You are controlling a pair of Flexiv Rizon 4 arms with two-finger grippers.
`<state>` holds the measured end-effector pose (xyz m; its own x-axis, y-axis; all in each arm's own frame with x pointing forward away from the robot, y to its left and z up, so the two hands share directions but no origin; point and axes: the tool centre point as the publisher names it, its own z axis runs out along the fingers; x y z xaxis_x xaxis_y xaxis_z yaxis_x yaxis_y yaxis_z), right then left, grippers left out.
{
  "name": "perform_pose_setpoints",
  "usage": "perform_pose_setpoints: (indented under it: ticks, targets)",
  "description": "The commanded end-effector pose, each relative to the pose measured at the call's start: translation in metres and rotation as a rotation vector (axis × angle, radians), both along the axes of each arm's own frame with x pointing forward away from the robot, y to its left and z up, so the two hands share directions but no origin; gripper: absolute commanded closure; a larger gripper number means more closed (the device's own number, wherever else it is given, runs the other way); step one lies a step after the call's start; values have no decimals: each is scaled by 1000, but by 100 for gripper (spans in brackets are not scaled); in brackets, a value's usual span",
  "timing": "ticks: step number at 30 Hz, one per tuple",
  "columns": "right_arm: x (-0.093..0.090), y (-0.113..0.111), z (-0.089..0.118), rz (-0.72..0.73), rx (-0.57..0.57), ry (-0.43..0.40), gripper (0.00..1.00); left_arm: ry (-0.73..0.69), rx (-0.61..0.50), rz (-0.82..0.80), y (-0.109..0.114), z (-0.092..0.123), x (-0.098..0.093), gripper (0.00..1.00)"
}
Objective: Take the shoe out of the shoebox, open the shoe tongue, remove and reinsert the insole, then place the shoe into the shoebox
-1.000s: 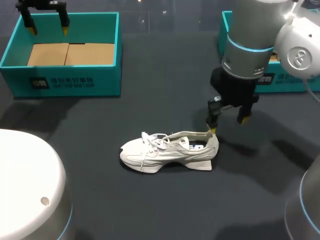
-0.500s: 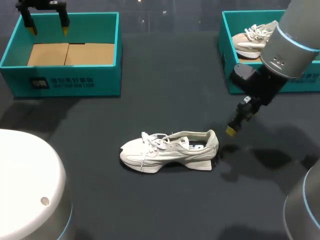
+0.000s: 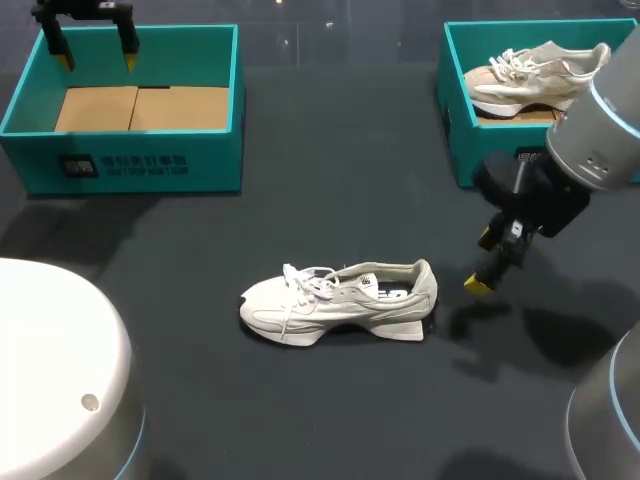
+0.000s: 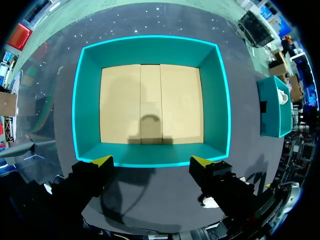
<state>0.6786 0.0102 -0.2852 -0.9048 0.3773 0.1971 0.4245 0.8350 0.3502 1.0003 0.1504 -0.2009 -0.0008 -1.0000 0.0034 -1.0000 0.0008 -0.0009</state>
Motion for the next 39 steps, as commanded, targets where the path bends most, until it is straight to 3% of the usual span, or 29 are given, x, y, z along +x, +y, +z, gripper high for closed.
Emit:
perform_pose_setpoints:
  ticks: [1,12,19,26,29,39]
  targets:
    - [-11,-24,-10,319,414,-279,0,0,1,0,0,0,0,0]
    - [-11,-24,-10,319,414,-279,0,0,1,0,0,0,0,0]
    - [-7,-30,-36,419,522,-404,0,0,1,0,0,0,0,0]
    - [0,-32,-54,416,567,-424,0,0,1,0,0,0,0,0]
    - [1,-34,-62,433,640,-441,0,0,1,0,0,0,0,0]
    - [-1,-34,-62,469,676,-455,0,0,1,0,0,0,0,0]
